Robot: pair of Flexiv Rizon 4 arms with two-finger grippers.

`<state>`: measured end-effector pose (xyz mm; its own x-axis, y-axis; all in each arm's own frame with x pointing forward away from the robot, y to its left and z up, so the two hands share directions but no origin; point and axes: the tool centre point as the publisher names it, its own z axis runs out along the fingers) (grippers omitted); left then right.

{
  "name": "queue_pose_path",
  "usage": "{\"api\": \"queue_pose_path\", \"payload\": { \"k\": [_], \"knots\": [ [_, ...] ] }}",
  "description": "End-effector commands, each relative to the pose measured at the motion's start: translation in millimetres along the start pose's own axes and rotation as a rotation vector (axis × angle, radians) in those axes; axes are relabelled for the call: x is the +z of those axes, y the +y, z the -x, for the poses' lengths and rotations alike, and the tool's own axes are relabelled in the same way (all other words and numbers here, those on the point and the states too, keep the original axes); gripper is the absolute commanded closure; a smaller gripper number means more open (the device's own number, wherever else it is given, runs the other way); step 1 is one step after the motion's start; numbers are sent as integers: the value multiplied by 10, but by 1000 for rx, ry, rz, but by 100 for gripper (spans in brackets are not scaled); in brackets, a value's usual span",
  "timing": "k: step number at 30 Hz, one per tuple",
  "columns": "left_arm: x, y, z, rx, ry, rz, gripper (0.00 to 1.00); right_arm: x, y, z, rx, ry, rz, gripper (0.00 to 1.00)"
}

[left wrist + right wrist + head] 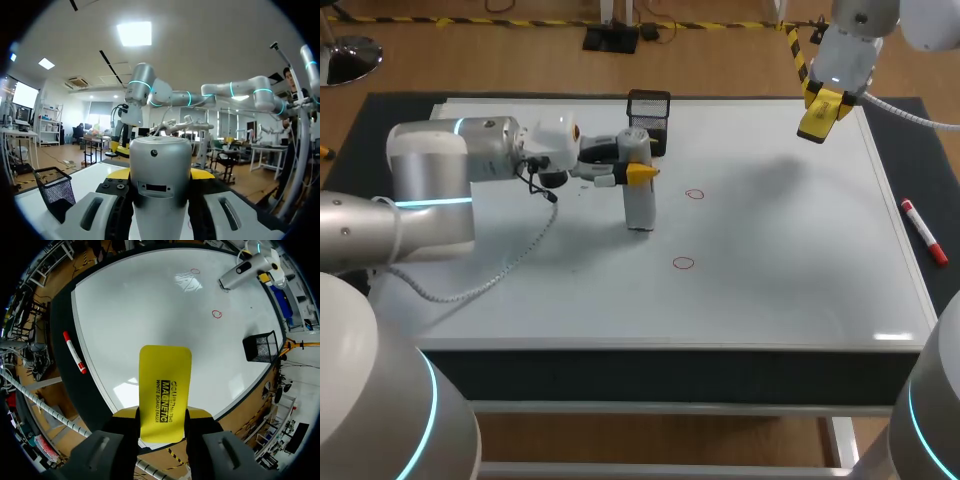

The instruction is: Pick up the inspection probe, press it on each red-marked spot on the whiteboard one by one, put down the probe, pick up the eraser, and wipe off all the red marks.

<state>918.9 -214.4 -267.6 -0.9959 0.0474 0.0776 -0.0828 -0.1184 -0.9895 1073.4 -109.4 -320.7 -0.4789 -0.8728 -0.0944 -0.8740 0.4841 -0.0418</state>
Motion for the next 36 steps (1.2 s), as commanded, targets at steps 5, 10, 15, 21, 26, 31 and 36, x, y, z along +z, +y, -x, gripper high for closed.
{"api": "queue_pose_path", "payload": {
  "k": [5,10,15,21,26,31,36],
  "knots": [
    [21,47,25,-11,2,8,100,-10,-9,0,-2,5,0,100],
    [16,91,26,-18,-3,15,100,-10,-9,0,-2,5,0,100],
    [25,103,22,-18,-1,17,100,-10,-9,0,-2,5,0,100],
    [26,120,22,-18,1,17,100,-10,-9,0,-2,5,0,100],
    [31,117,18,-19,2,20,100,-10,-9,0,-2,5,0,100],
    [27,115,16,-19,2,21,100,-10,-9,0,-2,5,0,100],
    [26,114,15,-18,3,22,100,-10,-9,0,-2,5,0,100]
  ]
}}
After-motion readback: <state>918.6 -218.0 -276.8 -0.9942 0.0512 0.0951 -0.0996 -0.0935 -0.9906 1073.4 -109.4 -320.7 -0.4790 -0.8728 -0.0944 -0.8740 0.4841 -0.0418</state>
